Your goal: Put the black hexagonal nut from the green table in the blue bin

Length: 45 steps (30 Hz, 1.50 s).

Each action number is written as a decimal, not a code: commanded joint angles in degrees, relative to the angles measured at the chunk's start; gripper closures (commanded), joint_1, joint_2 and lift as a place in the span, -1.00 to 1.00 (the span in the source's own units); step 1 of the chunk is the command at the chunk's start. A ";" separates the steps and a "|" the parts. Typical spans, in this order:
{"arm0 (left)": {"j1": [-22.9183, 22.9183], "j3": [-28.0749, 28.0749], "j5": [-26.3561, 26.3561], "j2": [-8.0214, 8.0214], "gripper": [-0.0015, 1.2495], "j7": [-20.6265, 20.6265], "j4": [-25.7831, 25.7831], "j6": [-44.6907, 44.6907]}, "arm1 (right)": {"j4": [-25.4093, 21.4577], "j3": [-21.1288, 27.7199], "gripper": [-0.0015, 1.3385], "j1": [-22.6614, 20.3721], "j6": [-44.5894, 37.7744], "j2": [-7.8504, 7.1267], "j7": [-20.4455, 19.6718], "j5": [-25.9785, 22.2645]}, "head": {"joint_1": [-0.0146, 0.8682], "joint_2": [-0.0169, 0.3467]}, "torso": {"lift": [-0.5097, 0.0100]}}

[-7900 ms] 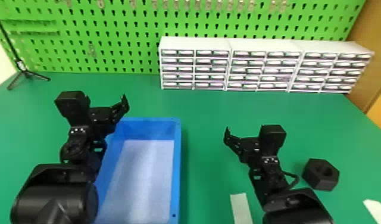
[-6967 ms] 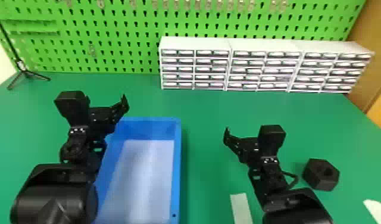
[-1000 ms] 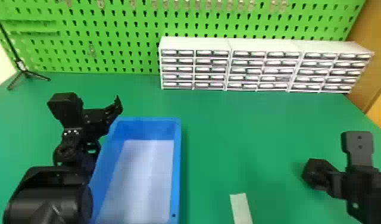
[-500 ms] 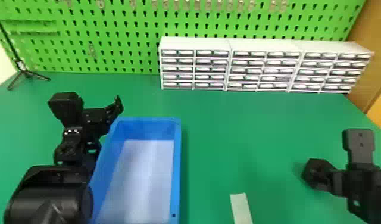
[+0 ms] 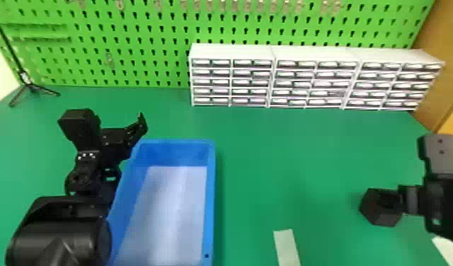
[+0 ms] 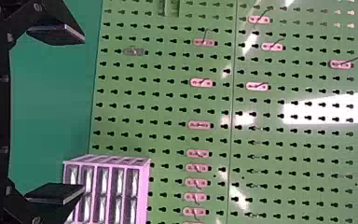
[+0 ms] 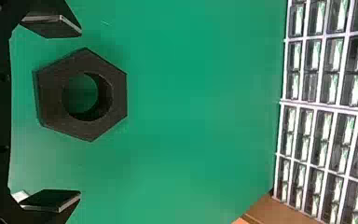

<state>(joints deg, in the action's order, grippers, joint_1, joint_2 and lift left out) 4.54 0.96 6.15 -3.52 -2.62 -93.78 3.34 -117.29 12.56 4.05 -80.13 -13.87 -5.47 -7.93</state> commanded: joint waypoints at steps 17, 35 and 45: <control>0.29 -0.17 -0.17 0.00 -0.74 -0.02 0.09 0.00 | 14.55 -1.57 -0.85 9.05 -3.89 -7.66 7.66 -5.26 | 0.59 -0.76 | 0.59; 0.47 0.01 -0.17 0.00 -0.74 -0.02 0.09 0.00 | 24.83 -1.05 -0.84 12.04 2.17 -5.81 19.44 8.37 | 0.59 -0.76 | 0.59; 0.38 0.01 -0.09 0.00 -0.74 -0.02 0.09 0.00 | 27.56 -0.25 -0.84 12.30 3.14 -5.38 21.29 11.36 | 0.59 -0.76 | 0.59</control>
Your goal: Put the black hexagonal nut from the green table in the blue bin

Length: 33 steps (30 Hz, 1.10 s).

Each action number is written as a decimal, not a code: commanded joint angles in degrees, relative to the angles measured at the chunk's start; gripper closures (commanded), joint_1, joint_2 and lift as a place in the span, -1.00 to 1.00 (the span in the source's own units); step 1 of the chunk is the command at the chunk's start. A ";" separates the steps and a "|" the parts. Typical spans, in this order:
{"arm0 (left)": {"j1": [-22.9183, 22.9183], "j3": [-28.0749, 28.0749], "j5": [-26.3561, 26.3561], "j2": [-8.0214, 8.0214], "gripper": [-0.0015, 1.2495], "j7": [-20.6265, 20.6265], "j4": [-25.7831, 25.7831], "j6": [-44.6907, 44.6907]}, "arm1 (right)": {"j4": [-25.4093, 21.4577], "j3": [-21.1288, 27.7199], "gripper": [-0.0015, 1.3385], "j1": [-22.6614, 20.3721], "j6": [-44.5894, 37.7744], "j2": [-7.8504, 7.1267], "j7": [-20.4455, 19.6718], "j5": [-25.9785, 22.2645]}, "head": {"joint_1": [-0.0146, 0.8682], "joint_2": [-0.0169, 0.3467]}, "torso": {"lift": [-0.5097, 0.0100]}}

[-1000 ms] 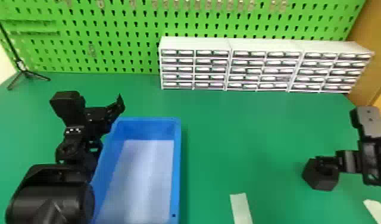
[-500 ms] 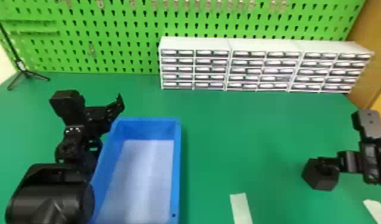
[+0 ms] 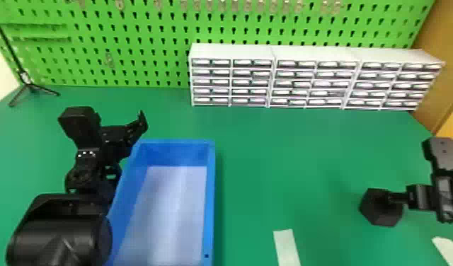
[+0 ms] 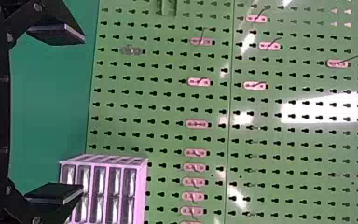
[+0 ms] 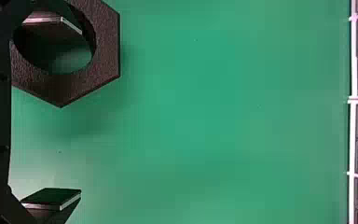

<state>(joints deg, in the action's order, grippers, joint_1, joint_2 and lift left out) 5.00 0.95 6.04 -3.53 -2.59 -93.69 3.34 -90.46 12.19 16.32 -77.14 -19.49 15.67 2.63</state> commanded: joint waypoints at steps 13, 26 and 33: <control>-0.08 0.01 0.02 0.02 -0.74 -0.04 0.00 0.00 | 2.22 -0.41 -0.69 0.12 0.32 0.95 1.03 1.76 | 0.59 -0.76 | 0.59; -0.26 0.10 0.02 0.02 -0.74 -0.04 0.00 0.00 | 2.13 -2.08 0.27 1.00 -1.44 0.86 2.26 4.40 | 0.59 -0.76 | 0.59; -0.34 0.10 0.02 -0.07 -0.74 -0.04 0.00 0.00 | 1.95 -3.13 0.57 1.52 -2.23 1.21 4.54 8.00 | 0.59 -0.76 | 0.59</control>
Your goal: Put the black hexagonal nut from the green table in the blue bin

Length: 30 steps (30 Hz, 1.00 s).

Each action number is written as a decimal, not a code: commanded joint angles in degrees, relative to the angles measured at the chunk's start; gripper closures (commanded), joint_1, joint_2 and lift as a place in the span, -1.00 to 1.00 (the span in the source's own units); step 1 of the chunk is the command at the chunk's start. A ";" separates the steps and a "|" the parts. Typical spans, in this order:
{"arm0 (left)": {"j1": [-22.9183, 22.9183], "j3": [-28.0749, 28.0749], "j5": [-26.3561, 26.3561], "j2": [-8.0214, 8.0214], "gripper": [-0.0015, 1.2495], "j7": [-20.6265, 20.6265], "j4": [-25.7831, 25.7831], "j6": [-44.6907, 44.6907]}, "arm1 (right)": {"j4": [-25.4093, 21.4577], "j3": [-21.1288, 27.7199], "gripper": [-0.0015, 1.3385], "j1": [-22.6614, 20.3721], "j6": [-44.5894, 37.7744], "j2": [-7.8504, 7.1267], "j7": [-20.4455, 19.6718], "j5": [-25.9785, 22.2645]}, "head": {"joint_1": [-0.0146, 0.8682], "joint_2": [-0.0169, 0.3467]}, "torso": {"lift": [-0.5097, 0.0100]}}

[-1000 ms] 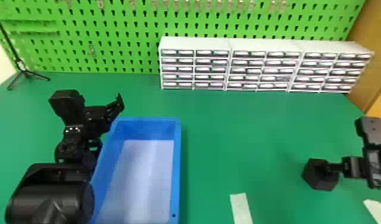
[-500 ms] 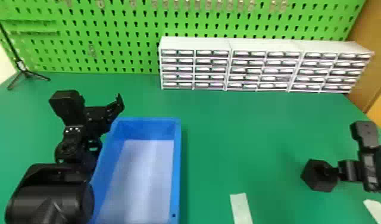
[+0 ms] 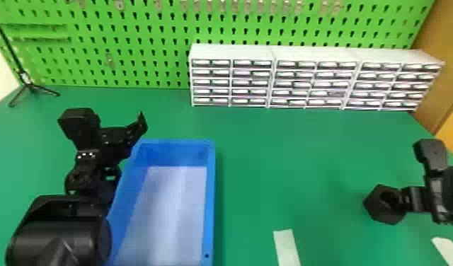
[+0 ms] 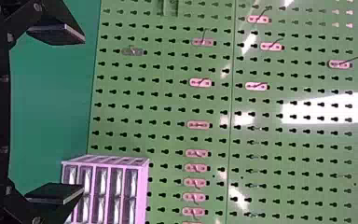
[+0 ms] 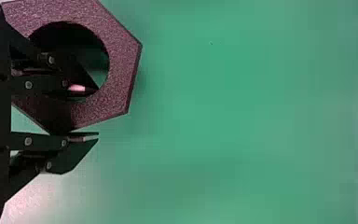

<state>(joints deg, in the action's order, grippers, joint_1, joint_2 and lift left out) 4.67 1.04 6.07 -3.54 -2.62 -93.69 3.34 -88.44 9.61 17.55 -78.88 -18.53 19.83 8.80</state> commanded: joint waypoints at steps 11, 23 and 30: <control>-0.01 0.02 0.00 0.03 -0.74 -0.02 0.00 0.00 | -1.73 -1.79 0.57 0.90 -2.60 -0.01 2.85 5.96 | 0.59 -0.76 | 0.59; 0.07 -0.07 0.00 -0.06 -0.74 -0.02 0.00 0.00 | -5.51 -3.37 0.57 2.75 -4.62 -0.80 3.90 6.84 | 0.59 -0.76 | 0.59; 0.07 0.02 0.00 -0.06 -0.74 -0.02 0.00 0.09 | -6.66 -5.22 0.57 4.60 -2.86 -1.16 5.75 5.00 | 0.59 -0.76 | 0.59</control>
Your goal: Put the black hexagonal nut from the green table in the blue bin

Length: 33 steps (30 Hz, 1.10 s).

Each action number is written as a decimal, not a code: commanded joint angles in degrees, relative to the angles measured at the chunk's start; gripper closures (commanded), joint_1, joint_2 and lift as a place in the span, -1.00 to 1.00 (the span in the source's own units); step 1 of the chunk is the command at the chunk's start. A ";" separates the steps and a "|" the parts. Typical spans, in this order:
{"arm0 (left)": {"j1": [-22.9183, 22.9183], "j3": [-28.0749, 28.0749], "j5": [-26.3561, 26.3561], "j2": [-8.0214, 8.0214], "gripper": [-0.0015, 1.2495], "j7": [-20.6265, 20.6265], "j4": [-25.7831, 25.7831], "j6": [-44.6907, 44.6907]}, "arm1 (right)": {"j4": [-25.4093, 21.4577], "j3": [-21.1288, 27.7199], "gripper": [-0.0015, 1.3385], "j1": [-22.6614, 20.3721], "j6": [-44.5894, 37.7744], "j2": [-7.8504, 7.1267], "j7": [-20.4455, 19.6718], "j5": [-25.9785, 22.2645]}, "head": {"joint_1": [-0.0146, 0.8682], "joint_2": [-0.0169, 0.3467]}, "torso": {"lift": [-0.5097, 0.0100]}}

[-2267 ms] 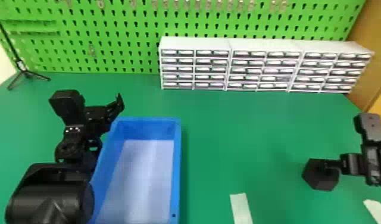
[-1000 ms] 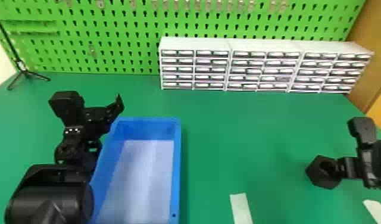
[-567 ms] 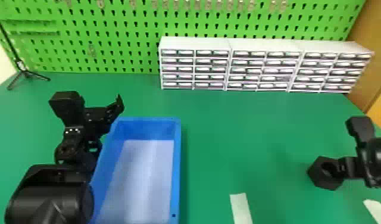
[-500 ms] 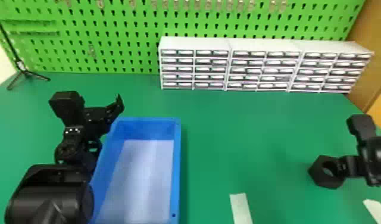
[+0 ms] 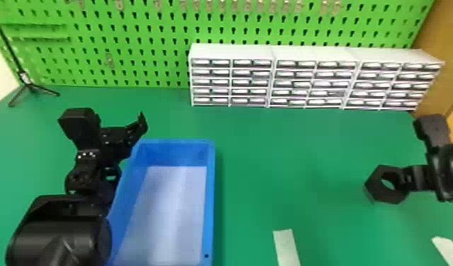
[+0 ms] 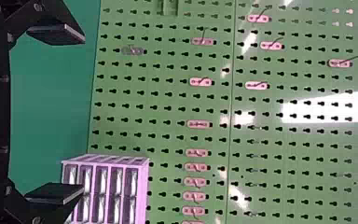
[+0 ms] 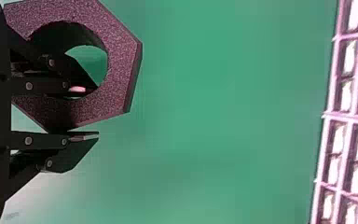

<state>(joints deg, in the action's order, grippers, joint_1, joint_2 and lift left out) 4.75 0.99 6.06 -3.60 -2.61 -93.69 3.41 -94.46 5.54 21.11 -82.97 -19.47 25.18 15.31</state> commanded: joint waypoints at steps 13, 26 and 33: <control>0.17 0.07 0.09 -0.01 -0.74 0.06 0.00 0.19 | -1.96 -7.47 0.57 6.66 7.38 0.14 0.66 -13.72 | 0.59 -0.76 | 0.59; 0.26 0.07 0.00 -0.01 -0.74 0.06 0.00 0.28 | -2.05 -17.58 0.57 13.08 13.36 3.04 0.66 -18.82 | 0.59 -0.76 | 0.59; 0.26 0.24 0.00 -0.01 -0.74 -0.03 0.00 0.37 | -1.52 -23.20 0.57 16.15 16.17 4.80 0.57 -21.46 | 0.59 -0.76 | 0.59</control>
<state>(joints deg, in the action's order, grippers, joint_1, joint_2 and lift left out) 5.01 1.16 6.15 -3.60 -2.59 -93.72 3.69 -96.31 -14.47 35.54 -68.33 -15.59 25.77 -4.72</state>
